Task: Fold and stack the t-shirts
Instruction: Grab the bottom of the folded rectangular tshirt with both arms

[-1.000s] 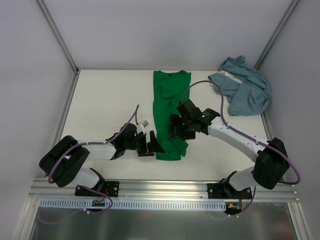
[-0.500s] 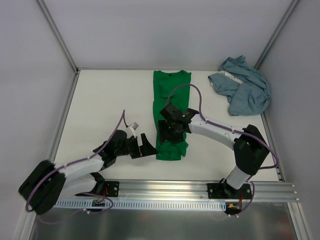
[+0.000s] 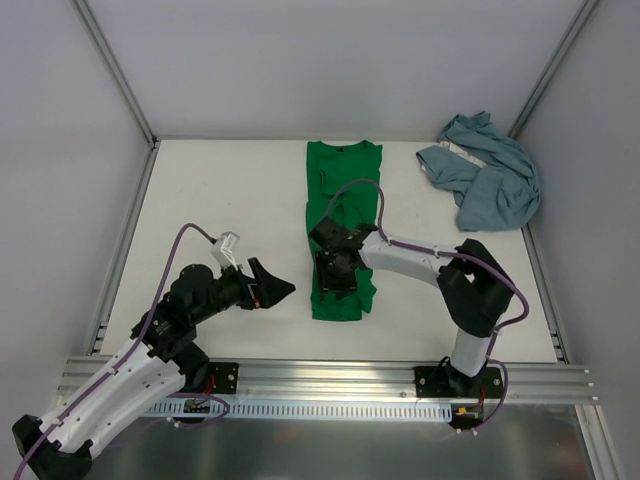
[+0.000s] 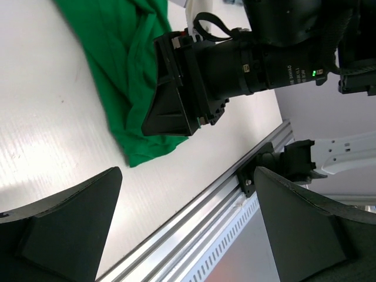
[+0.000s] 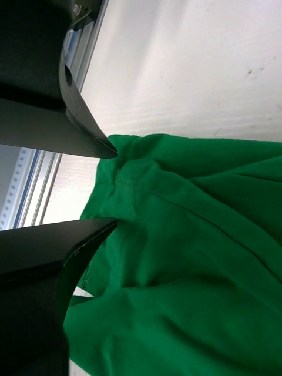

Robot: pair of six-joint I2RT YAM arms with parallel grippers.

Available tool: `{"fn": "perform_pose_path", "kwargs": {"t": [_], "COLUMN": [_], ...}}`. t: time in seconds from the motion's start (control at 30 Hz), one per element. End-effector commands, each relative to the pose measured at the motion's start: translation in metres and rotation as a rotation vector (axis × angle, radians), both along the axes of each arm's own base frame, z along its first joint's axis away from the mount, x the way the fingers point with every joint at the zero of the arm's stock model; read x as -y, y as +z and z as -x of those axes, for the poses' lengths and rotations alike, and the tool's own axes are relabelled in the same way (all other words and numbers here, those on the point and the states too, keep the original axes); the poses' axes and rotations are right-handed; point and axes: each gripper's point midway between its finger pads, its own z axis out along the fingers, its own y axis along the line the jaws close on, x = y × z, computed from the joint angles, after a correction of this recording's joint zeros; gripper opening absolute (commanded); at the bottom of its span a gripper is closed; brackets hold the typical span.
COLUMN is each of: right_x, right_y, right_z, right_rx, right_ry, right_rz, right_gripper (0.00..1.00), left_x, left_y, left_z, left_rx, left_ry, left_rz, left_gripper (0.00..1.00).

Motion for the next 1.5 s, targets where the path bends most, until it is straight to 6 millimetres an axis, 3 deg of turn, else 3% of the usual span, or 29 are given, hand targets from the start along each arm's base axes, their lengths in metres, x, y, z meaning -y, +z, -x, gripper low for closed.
{"fn": "perform_pose_path", "kwargs": {"t": [0.0, 0.4, 0.77, 0.87, 1.0, 1.23, 1.47], "right_x": [-0.011, -0.013, -0.006, -0.003, -0.003, 0.003, 0.029], "right_y": [0.004, 0.004, -0.016, -0.019, -0.019, -0.002, 0.053], "right_z": [-0.006, -0.017, -0.021, -0.020, -0.020, -0.018, -0.015], "right_rx": [0.022, 0.042, 0.036, 0.035, 0.037, 0.059, 0.146], "right_ry": [-0.011, -0.010, -0.027, -0.036, -0.041, -0.052, -0.064], "right_rz": [-0.024, 0.025, 0.096, 0.107, 0.106, 0.096, 0.095], "right_gripper": [0.48, 0.48, 0.41, 0.33, 0.01, 0.00, 0.00], "left_x": [-0.005, -0.003, -0.001, -0.001, -0.001, -0.001, 0.002], "left_y": [-0.009, -0.011, -0.016, -0.017, -0.018, -0.023, -0.030], "left_z": [0.002, 0.003, 0.005, 0.006, 0.006, 0.007, 0.008], "left_rx": [-0.011, -0.010, -0.017, -0.019, -0.021, -0.037, -0.053], "left_ry": [0.005, -0.012, -0.029, -0.029, -0.029, -0.030, -0.042], "left_rz": [-0.051, -0.056, -0.049, -0.050, -0.050, -0.052, -0.050], "left_gripper": [0.99, 0.99, 0.99, 0.99, 0.99, 0.99, 0.99]}}
